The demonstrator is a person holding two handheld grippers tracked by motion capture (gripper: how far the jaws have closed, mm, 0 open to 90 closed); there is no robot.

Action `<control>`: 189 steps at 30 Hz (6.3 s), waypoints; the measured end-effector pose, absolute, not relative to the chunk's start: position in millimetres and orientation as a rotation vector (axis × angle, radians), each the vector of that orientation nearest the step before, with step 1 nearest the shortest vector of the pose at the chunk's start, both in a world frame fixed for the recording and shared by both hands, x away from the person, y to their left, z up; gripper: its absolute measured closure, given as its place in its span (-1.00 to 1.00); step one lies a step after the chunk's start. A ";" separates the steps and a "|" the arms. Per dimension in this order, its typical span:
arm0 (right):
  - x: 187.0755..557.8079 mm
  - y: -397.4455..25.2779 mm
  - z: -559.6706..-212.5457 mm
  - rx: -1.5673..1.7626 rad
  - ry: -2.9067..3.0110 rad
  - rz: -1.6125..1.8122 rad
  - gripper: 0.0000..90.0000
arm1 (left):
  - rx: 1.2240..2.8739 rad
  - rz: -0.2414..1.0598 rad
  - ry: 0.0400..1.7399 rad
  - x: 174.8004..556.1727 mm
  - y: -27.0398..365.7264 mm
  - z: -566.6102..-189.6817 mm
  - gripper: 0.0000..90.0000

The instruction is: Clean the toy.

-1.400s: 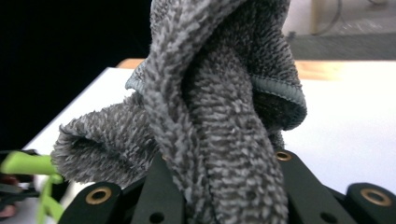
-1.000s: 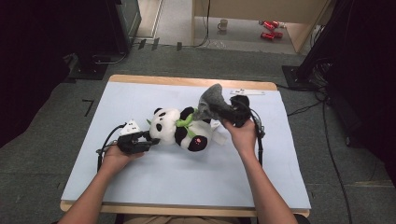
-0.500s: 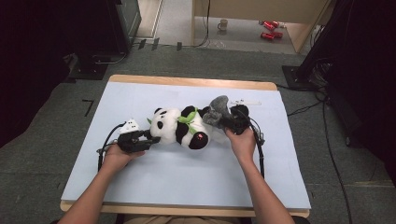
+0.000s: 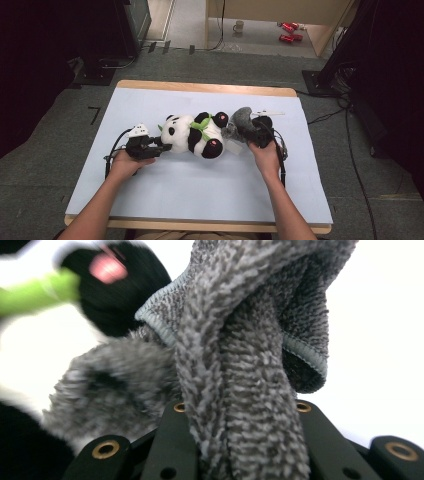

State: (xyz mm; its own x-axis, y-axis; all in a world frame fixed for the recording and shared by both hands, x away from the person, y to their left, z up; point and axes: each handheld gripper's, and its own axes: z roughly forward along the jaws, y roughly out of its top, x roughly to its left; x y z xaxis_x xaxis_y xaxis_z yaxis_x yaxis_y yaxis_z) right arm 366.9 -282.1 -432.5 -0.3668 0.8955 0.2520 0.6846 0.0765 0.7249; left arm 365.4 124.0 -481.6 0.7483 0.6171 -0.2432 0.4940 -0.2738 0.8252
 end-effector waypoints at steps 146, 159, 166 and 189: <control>318.8 -147.0 -387.3 1.164 2.303 1.439 0.73 | 1.935 0.227 0.896 323.6 62.9 -467.0 0.32; 324.2 -134.7 -418.6 1.050 2.317 1.256 0.73 | 1.966 0.224 0.899 325.7 60.6 -471.5 0.33; 321.5 -151.8 -417.4 1.054 2.299 1.187 0.73 | 1.982 0.215 0.897 334.3 61.5 -470.8 0.36; 310.0 -214.2 -414.1 1.128 2.217 1.054 0.74 | 1.959 0.163 0.902 359.4 61.2 -459.0 0.39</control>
